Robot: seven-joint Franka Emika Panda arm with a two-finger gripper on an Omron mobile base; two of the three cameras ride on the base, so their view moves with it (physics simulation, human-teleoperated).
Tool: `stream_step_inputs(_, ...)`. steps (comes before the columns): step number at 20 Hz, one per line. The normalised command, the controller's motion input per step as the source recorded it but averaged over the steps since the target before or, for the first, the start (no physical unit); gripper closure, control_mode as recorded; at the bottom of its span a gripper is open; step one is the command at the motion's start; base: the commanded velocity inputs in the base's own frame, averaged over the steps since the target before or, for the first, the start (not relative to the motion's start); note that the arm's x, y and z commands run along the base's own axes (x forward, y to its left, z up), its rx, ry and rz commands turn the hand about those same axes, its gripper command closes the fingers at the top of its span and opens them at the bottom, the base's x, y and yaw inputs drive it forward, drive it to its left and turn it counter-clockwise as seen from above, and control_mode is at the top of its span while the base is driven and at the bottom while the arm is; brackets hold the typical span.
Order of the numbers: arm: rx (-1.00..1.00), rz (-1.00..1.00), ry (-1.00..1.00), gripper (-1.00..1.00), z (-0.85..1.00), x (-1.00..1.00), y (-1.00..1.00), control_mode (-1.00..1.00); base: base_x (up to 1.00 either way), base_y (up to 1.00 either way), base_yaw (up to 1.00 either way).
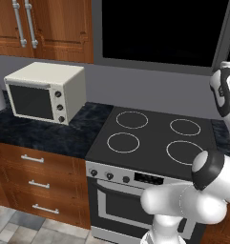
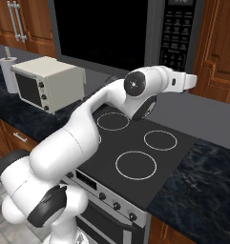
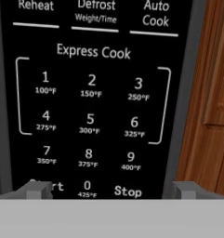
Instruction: Transport the steak from the fridge to the microwave and turn on the microwave.
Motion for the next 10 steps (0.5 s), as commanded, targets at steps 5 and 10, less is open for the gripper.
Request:
stream_step_inputs(5, 0.00, 0.00, 0.00, -1.00, -0.01, 0.13, 0.00, -1.00, 0.00, 0.00, 0.00)
stream_step_inputs(10, 0.00, 0.00, 0.00, -1.00, 0.00, 0.01, 0.00, -1.00, 0.00, 0.00, 0.00)
